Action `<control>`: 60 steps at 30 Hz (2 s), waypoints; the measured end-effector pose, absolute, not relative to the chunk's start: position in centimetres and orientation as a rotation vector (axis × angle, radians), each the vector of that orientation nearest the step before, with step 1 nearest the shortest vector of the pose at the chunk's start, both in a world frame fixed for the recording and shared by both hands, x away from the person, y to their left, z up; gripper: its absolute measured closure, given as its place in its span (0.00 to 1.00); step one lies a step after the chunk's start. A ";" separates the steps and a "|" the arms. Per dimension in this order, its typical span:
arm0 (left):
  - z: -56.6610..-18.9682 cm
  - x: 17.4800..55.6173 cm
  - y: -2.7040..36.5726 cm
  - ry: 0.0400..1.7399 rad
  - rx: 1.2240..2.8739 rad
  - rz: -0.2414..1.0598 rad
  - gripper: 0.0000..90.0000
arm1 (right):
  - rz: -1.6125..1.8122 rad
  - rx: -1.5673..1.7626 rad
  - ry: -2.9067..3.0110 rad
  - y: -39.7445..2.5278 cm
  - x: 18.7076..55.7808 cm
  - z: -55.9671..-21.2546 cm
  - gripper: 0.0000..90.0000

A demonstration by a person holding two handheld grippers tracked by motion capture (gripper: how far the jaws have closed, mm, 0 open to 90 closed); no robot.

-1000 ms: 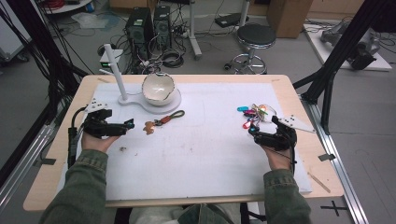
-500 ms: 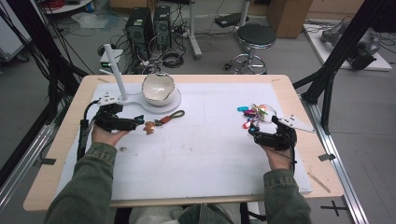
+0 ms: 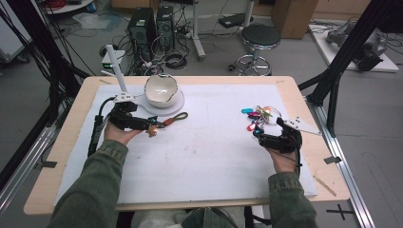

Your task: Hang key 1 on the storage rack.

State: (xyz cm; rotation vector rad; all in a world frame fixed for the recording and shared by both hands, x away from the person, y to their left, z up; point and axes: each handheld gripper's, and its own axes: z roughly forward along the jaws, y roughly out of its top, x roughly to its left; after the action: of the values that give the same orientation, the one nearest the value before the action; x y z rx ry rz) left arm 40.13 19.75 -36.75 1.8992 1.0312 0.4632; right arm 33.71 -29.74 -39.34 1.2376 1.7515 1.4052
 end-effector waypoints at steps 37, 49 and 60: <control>-40.6 44.3 13.8 0.959 2.134 0.344 0.04 | 1.421 1.228 1.729 -29.8 33.9 -39.3 0.01; -41.7 45.3 12.7 0.930 2.221 0.319 0.09 | 1.428 1.232 1.733 -29.7 33.9 -39.4 0.01; -42.4 45.7 13.1 0.964 2.261 0.332 0.33 | 1.427 1.227 1.739 -29.7 34.0 -39.4 0.01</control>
State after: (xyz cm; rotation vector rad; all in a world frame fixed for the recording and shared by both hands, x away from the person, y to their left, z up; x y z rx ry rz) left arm 45.74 13.09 -42.44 2.2615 0.9638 0.3323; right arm 34.01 -29.66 -39.40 1.2275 1.7391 1.4270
